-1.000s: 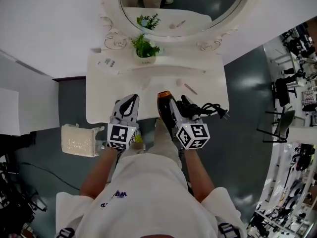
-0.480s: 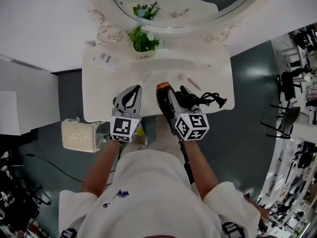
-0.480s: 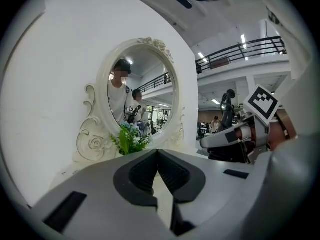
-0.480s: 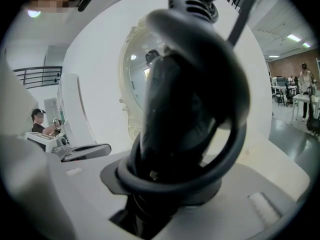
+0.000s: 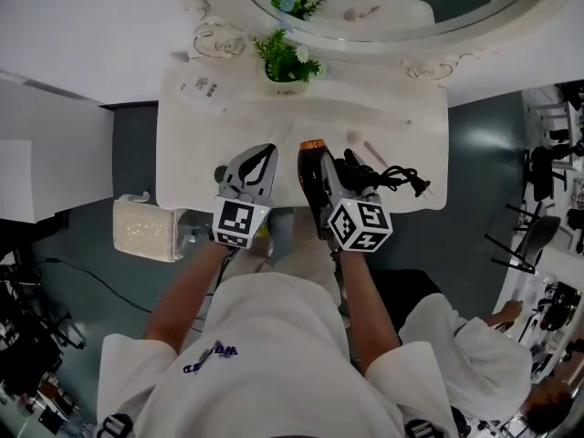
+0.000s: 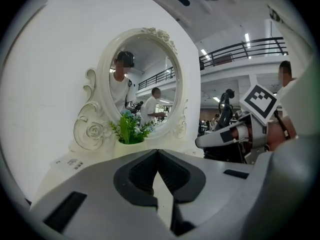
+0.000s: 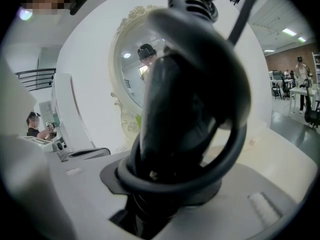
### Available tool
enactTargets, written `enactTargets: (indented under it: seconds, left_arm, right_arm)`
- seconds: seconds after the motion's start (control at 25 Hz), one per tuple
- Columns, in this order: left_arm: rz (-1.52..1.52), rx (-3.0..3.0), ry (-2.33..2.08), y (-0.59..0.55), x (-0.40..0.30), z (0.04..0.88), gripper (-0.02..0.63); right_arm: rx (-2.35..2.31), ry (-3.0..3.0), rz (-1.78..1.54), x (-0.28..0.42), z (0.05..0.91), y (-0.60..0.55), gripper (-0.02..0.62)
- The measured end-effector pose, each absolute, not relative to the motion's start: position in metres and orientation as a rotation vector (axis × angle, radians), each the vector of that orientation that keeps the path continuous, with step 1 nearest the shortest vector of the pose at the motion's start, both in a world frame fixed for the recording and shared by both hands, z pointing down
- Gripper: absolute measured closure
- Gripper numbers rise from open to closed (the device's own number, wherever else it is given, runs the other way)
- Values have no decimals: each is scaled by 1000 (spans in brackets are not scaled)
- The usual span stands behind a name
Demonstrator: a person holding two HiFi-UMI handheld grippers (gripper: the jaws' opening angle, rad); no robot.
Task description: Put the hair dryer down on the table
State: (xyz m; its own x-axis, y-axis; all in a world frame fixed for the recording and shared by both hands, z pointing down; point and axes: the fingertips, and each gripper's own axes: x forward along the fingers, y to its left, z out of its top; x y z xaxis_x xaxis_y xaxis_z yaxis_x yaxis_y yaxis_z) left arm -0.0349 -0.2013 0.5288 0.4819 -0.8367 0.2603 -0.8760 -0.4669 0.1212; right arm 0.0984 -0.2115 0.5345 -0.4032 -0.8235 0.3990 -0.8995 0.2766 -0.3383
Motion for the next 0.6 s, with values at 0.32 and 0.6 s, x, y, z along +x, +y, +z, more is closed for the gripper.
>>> enactTargets:
  seconds: [0.32,0.6]
  left_arm:
    - [243,2458,-1487,-203,-39,546,598]
    - [252,2445,-1498,-206,-41,561,598]
  right_arm:
    - [1680,-2328,877,89,574,-212,386]
    - [1673,-2261,1084,89,608,-217,385]
